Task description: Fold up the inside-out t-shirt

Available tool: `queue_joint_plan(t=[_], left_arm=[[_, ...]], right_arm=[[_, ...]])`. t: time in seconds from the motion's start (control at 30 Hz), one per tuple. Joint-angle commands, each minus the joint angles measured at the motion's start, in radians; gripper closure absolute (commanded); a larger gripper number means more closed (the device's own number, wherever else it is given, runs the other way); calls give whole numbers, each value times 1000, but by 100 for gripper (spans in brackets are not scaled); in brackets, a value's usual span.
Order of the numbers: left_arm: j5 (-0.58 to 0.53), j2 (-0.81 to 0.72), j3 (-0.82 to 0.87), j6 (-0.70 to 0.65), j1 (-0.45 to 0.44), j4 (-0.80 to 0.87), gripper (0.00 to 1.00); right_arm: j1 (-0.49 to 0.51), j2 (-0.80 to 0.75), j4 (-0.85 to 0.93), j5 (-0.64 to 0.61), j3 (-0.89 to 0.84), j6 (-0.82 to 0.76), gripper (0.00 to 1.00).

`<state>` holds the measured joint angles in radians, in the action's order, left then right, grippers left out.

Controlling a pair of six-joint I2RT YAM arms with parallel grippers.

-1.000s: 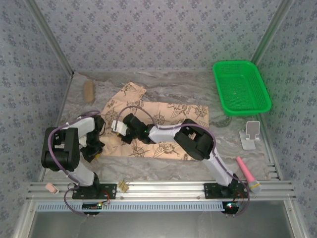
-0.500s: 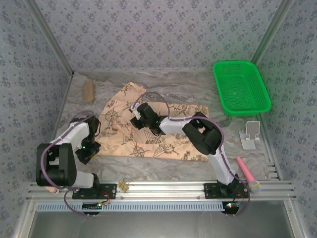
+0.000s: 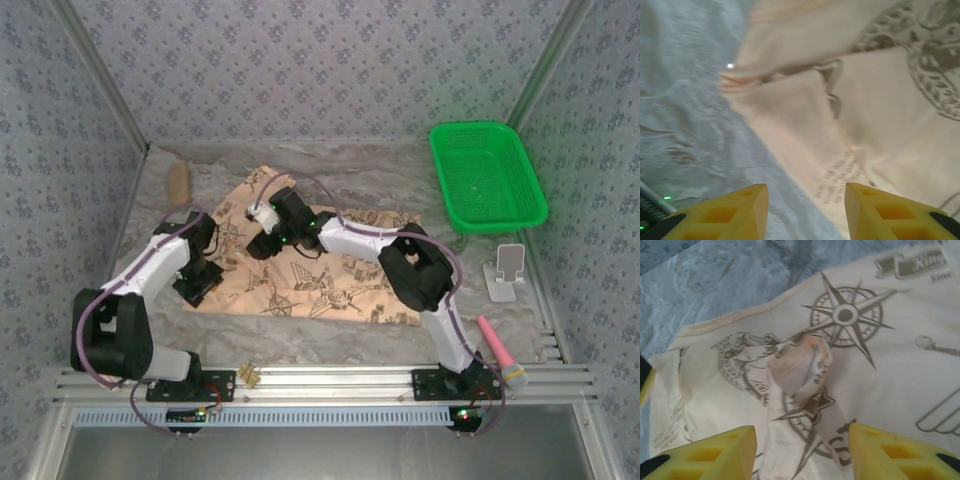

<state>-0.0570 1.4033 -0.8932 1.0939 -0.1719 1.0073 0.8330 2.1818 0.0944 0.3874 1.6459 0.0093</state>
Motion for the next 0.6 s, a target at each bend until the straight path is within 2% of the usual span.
queue_joint_plan(t=[0.0,0.17,0.23,0.47,0.57], left_arm=[[59,31,11,19,-11,-67,55],[1,39,12,22,-9,-40,55],[-27,34,34,29,-1,-46,54],[-36,98,73,-19,55,-74,55],[-54,116,95,-22,57,-76,56]], right_arm=[[-36,64,230,76,98,121,48],[-14,91,241,138,111,134,47],[-16,96,245,124,116,146,47],[-35,153,284,143,150,210,46],[-35,170,283,164,162,216,50]])
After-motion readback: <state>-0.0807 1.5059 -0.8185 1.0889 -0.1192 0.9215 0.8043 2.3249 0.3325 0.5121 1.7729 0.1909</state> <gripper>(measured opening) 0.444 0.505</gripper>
